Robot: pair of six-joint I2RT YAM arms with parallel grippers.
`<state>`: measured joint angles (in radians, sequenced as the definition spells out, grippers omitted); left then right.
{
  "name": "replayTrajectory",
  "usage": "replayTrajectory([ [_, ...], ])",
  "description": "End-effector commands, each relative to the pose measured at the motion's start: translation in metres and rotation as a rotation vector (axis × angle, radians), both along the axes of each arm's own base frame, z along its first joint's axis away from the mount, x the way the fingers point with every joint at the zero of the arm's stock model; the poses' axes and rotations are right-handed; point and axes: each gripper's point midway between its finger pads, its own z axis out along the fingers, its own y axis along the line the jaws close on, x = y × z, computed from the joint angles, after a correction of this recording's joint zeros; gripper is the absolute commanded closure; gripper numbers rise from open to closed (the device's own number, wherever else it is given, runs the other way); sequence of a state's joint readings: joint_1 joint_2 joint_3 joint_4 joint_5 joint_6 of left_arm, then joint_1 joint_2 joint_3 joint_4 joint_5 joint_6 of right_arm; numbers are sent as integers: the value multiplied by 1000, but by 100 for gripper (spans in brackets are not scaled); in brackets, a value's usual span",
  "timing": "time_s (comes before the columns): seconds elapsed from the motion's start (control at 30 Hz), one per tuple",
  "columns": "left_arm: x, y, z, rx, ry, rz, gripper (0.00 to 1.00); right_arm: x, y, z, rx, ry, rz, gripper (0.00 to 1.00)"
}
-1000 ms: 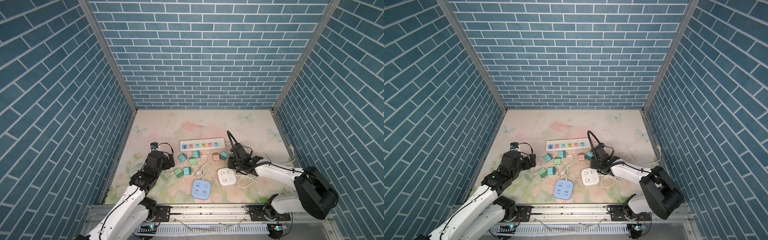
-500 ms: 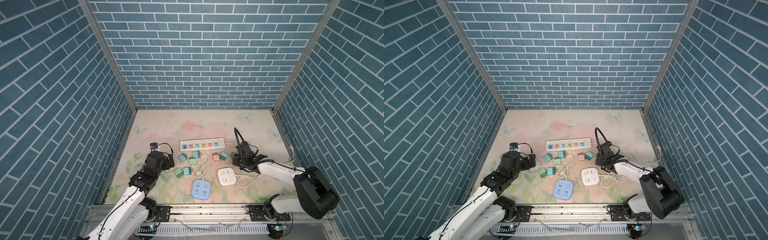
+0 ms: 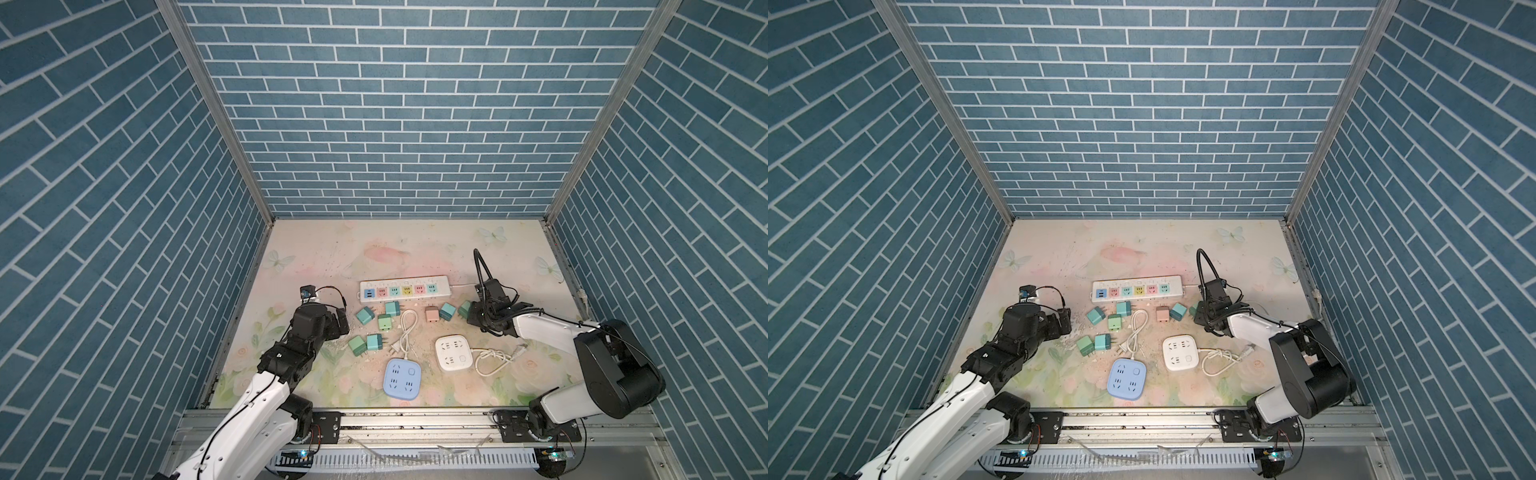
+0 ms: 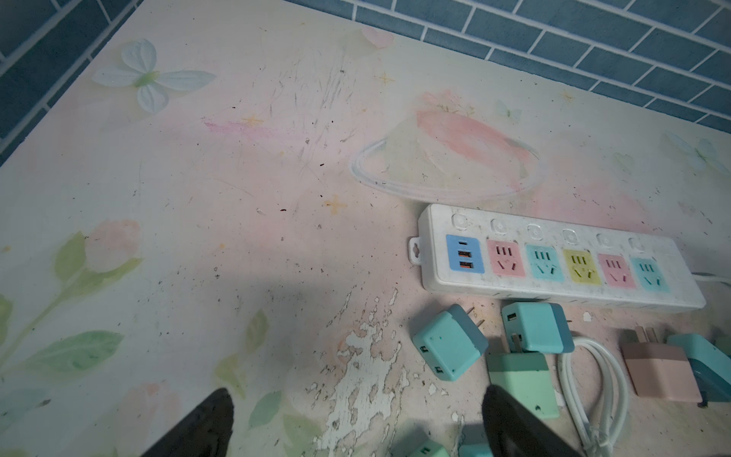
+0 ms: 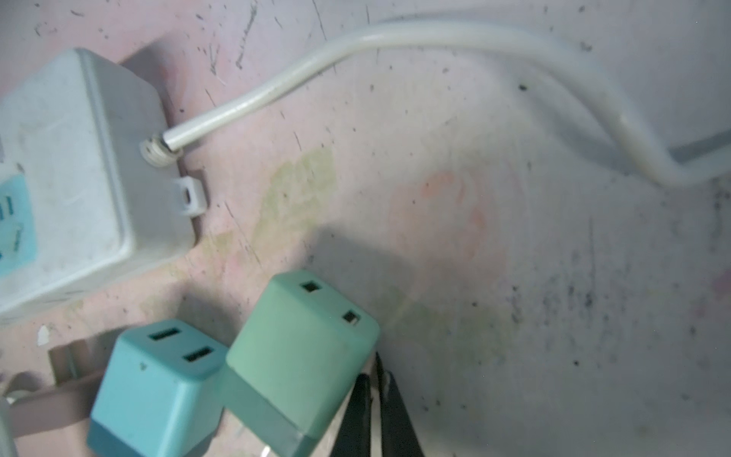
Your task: Insert the plug
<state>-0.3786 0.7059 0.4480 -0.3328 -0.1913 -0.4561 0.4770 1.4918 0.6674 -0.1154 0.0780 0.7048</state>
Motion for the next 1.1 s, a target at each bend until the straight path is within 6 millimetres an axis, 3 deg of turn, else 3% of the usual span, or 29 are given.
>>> replayTrajectory([
  [0.0,-4,3,-7,19,20,9,0,12,2,7,-13,-21,16,89],
  [0.23,-4,4,-6,19,18,10,0,18,-6,18,-64,-29,2,86],
  [0.4,-4,3,-7,20,19,8,0,10,-9,42,-43,-83,1,70],
  [0.53,-4,3,-7,18,20,7,0,1,-3,50,-32,-86,26,61],
  [1.07,-4,3,-7,19,21,7,0,5,25,32,-68,-11,115,45],
])
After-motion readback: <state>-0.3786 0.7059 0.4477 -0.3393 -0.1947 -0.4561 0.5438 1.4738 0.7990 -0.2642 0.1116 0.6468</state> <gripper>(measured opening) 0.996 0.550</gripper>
